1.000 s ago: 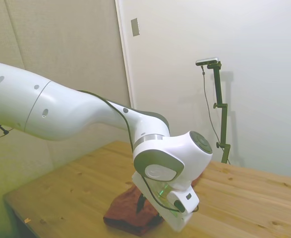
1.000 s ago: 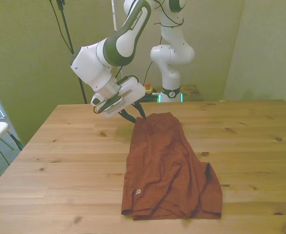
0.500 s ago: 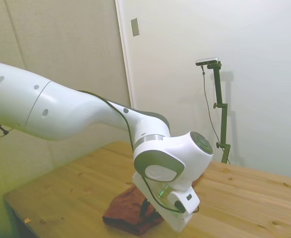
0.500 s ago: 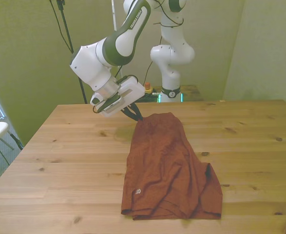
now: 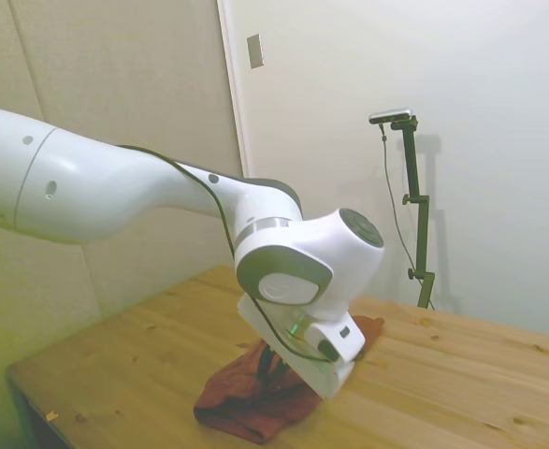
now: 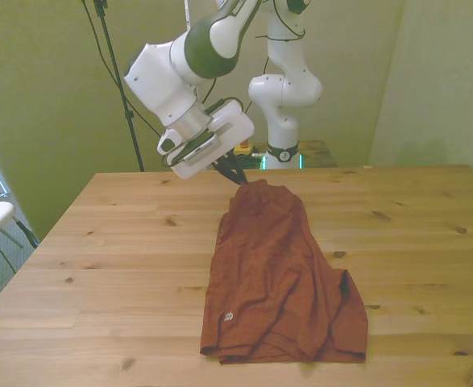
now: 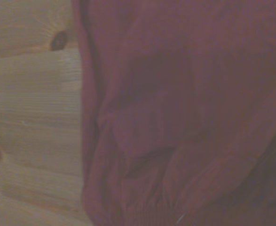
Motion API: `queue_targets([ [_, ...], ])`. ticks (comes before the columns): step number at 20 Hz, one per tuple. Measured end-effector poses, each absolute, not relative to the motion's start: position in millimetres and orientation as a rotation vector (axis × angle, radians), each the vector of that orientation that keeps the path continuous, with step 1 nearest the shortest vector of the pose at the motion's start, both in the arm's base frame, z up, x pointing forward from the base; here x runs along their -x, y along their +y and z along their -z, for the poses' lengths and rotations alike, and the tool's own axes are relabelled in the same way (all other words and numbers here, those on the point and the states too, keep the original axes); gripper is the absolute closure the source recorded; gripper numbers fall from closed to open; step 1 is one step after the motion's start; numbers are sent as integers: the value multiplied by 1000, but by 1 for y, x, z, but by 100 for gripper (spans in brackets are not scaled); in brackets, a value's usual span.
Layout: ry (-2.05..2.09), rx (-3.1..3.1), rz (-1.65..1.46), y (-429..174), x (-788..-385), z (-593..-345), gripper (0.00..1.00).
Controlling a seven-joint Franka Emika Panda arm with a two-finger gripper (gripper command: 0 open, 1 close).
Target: Unfold the shorts
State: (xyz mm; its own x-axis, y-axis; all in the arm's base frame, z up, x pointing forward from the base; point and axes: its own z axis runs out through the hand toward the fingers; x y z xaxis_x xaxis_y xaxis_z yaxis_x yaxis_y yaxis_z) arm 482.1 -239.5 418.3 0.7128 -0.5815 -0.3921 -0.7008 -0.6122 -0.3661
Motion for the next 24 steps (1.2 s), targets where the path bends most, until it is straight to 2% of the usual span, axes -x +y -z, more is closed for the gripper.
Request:
queue_targets([
  [5, 883, 2498, -328, -174, -503, -445, 100],
  [12, 760, 2612, -341, -90, -512, -455, 100],
  [13, 752, 2627, -334, -77, -514, -455, 0],
  [24, 591, 2717, -409, 46, -524, -430, 0],
])
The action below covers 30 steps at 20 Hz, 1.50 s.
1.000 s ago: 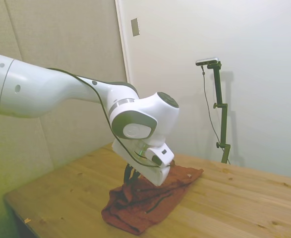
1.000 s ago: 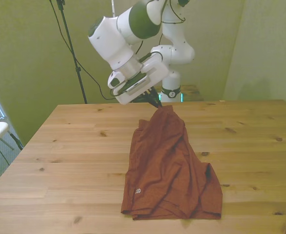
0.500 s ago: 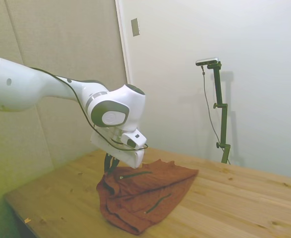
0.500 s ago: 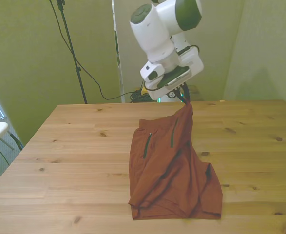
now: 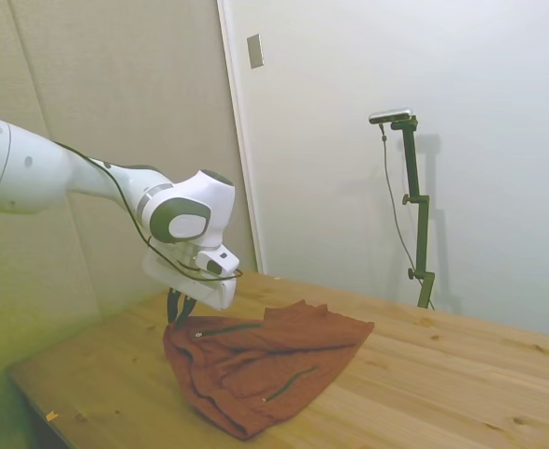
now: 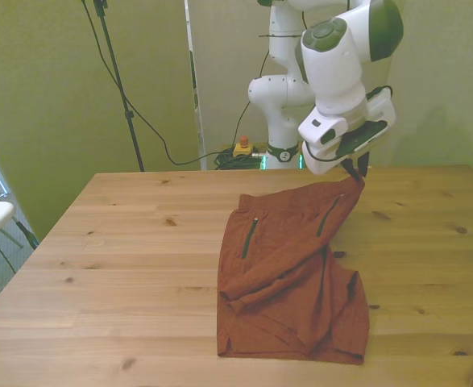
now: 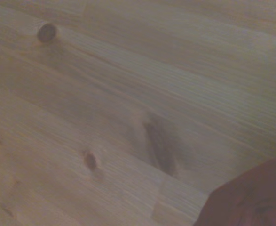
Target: Unfold the shorts
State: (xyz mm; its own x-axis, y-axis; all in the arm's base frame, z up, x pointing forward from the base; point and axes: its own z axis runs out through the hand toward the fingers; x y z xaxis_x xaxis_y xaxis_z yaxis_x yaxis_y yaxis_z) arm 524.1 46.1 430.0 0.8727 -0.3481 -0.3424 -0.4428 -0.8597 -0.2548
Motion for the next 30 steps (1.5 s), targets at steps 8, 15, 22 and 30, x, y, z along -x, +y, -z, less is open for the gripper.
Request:
queue_targets([
  [8, 800, 2696, -211, -10, -549, -438, 0],
  [15, 1257, 2543, 74, -178, -605, -464, 0],
  [22, 1699, 2324, 184, -215, -653, -424, 0],
  [30, 1933, 2224, 172, -195, -684, -379, 100],
])
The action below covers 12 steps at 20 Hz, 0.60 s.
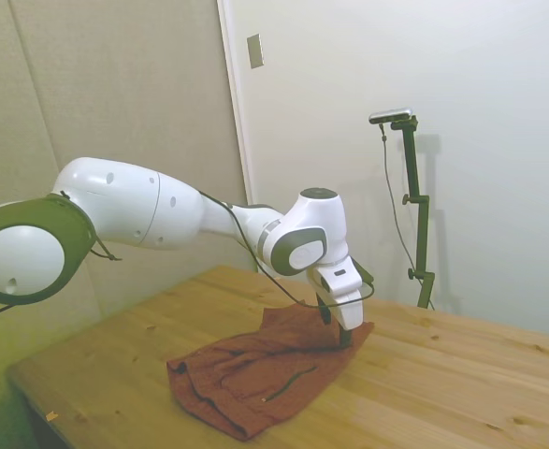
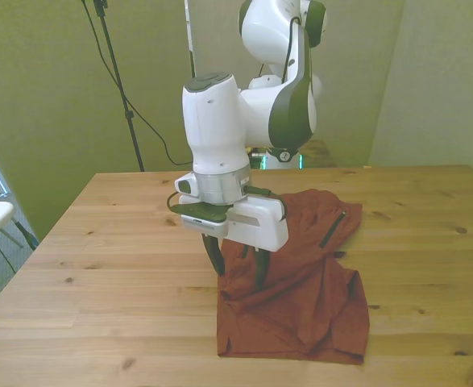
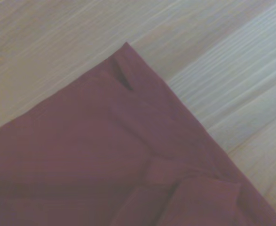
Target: Unfold the shorts
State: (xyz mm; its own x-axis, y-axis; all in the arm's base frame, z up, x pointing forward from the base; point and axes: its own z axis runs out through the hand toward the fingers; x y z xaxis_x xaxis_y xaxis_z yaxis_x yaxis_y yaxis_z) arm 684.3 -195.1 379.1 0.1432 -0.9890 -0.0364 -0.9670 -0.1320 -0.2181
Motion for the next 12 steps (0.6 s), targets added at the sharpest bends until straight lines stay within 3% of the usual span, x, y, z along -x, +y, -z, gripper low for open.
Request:
queue_targets([
  [12, 1949, 2234, 138, -202, -693, -361, 100],
])
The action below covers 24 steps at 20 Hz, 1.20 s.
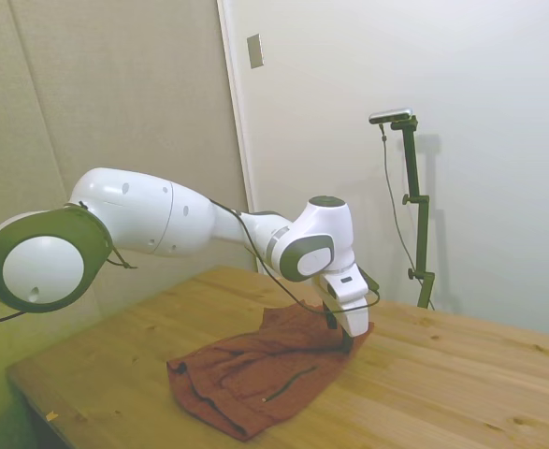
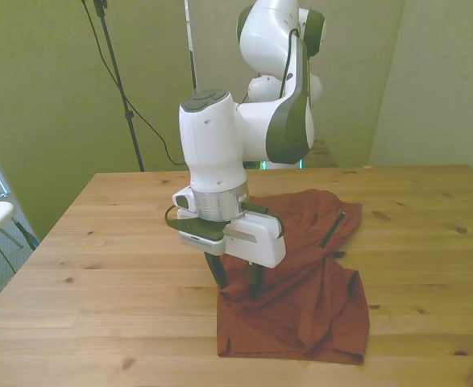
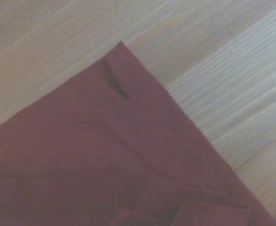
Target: Unfold the shorts
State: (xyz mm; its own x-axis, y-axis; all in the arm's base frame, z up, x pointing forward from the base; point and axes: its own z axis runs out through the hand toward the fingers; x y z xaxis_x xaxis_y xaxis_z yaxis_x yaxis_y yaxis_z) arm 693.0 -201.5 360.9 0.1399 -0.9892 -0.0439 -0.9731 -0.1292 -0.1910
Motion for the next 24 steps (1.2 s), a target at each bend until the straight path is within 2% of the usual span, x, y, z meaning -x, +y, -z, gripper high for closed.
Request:
queue_targets([
  [18, 1940, 2231, 115, -203, -694, -364, 100],
  [24, 1684, 2133, 68, -171, -704, -396, 100],
])
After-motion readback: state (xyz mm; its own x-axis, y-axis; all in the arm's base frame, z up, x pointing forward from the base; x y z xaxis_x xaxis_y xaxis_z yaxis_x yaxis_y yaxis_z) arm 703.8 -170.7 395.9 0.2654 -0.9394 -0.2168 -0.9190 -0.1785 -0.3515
